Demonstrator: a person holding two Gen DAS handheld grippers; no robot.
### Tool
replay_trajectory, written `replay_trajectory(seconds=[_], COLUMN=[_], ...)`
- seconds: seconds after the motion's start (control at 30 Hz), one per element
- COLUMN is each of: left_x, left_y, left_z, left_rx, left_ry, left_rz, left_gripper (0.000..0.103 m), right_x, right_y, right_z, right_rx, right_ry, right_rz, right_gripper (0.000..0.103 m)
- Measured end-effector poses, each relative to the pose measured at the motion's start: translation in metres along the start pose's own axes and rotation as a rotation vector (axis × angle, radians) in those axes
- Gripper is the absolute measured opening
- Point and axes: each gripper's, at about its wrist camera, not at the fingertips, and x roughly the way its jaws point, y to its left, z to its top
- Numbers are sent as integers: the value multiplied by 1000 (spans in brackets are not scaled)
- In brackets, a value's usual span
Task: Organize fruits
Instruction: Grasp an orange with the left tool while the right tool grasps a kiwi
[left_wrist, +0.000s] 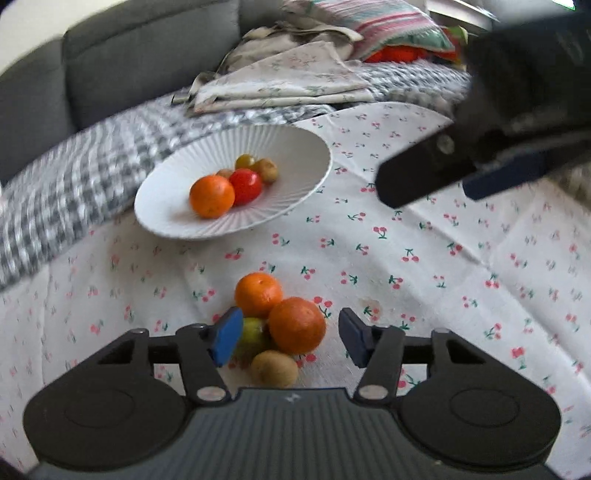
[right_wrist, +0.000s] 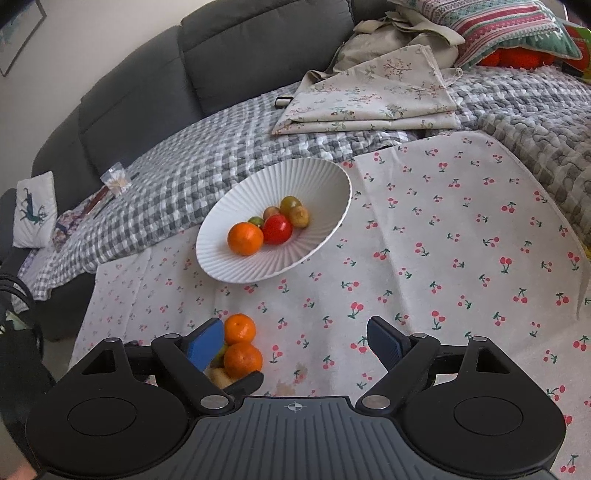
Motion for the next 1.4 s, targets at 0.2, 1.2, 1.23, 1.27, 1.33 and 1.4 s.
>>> replay_trajectory(seconds=[0.2, 1.2, 1.23, 1.27, 1.33, 1.4], left_x=[5, -39, -42, -47, -54, -60], left_y=[-14, 17, 26, 35, 53, 70], left_z=[-1, 16, 17, 17, 17, 16], left_rx=[113, -96, -133, -170, -241, -308], left_ry=[-8, -75, -80, -85, -98, -107], left_rz=[57, -23, -26, -27, -21, -13], left_gripper=[45, 31, 31, 31, 31, 31], right_x=[1, -2, -1, 0, 2, 4], right_y=[-1, -14, -15, -14, -14, -12], right_z=[0, 5, 5, 5, 4, 2], right_rx=[1, 44, 44, 43, 37, 27], right_ry=[-4, -35, -34, -31, -29, -24], right_rz=[-5, -18, -21, -24, -25, -26], right_gripper=[87, 86, 86, 86, 86, 86])
